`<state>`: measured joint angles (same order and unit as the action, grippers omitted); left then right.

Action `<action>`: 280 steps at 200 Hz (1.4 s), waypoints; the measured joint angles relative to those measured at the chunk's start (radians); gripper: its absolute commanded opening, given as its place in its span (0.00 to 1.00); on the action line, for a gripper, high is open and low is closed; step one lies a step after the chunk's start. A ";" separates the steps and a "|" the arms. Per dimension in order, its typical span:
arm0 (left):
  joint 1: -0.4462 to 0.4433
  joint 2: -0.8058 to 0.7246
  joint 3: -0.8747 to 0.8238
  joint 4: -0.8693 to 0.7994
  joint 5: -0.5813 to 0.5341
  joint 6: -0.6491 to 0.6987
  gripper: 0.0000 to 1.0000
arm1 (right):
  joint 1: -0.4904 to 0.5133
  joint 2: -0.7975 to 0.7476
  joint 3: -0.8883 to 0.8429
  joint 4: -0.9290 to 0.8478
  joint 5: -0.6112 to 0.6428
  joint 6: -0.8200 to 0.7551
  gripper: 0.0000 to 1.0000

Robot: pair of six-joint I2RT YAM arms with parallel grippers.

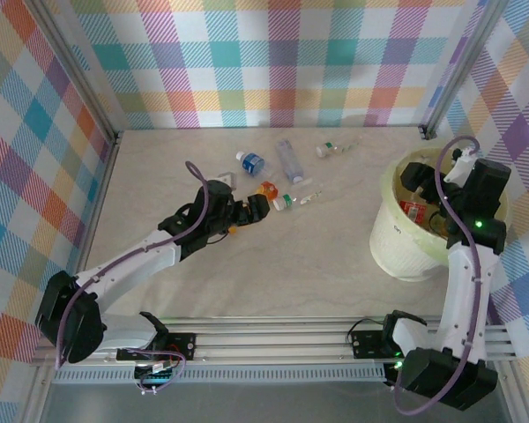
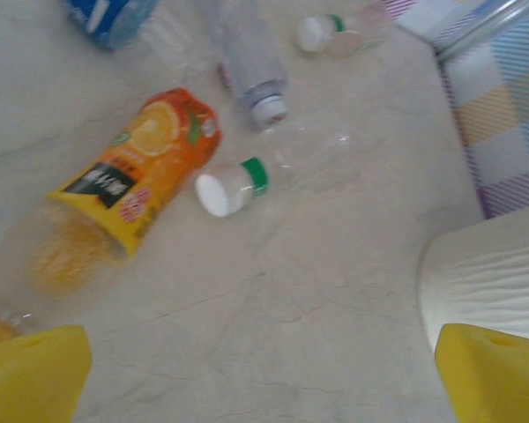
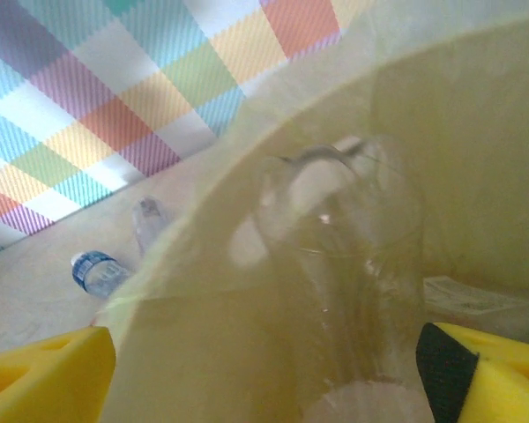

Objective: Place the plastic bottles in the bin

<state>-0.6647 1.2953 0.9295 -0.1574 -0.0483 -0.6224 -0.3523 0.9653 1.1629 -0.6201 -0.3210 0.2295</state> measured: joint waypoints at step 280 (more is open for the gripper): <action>0.220 0.678 0.429 -0.306 0.193 0.510 0.88 | 0.679 -0.024 -0.019 0.229 -0.219 0.097 1.00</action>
<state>-0.4442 1.9736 1.3586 -0.4629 0.1448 -0.1120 0.3267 0.9417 1.1442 -0.3916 -0.5396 0.3264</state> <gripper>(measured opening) 0.901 0.997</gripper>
